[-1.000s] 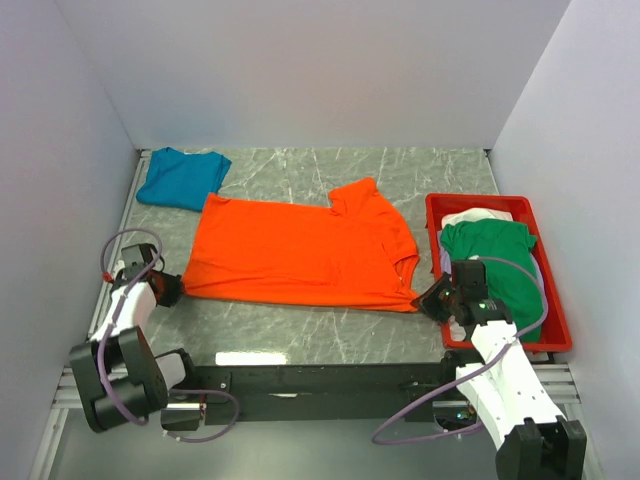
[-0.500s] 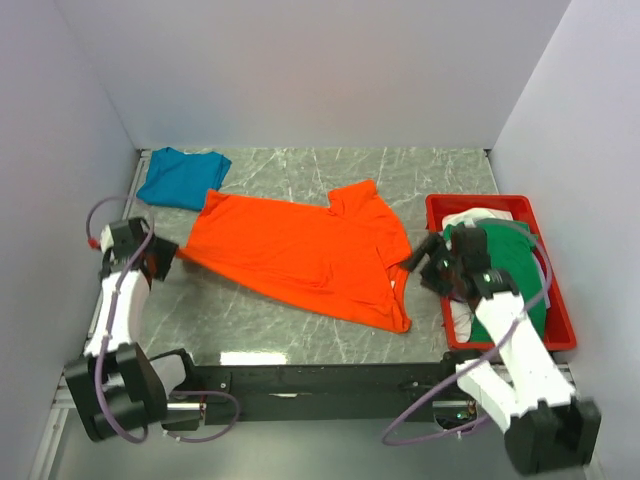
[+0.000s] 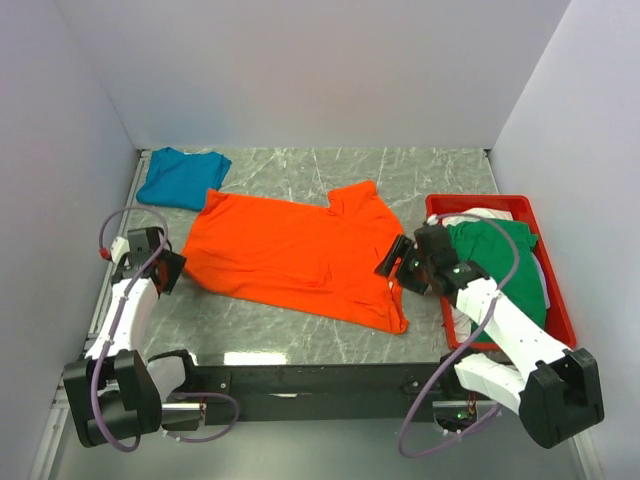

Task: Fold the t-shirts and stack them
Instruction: Fold the tshirt

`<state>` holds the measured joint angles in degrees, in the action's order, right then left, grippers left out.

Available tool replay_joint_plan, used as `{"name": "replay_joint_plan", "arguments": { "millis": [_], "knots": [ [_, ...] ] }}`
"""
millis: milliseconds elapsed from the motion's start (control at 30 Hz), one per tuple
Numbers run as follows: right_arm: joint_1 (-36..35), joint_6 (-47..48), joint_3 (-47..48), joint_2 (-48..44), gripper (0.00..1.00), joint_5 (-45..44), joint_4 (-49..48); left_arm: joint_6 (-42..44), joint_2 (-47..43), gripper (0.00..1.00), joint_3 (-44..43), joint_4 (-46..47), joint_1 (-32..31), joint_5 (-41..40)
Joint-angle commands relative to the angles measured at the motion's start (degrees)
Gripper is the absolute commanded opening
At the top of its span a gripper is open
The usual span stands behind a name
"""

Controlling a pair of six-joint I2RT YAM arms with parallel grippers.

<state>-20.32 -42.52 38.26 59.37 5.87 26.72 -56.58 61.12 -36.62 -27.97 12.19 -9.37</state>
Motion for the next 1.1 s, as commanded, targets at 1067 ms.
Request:
{"name": "replay_joint_plan", "arguments": {
  "millis": [1067],
  "knots": [
    [-8.7, -9.2, -17.1, -0.3, 0.82, -3.3, -8.3, -2.3, 9.8, 0.78, 2.3, 3.6, 7.2, -3.9]
  ]
}}
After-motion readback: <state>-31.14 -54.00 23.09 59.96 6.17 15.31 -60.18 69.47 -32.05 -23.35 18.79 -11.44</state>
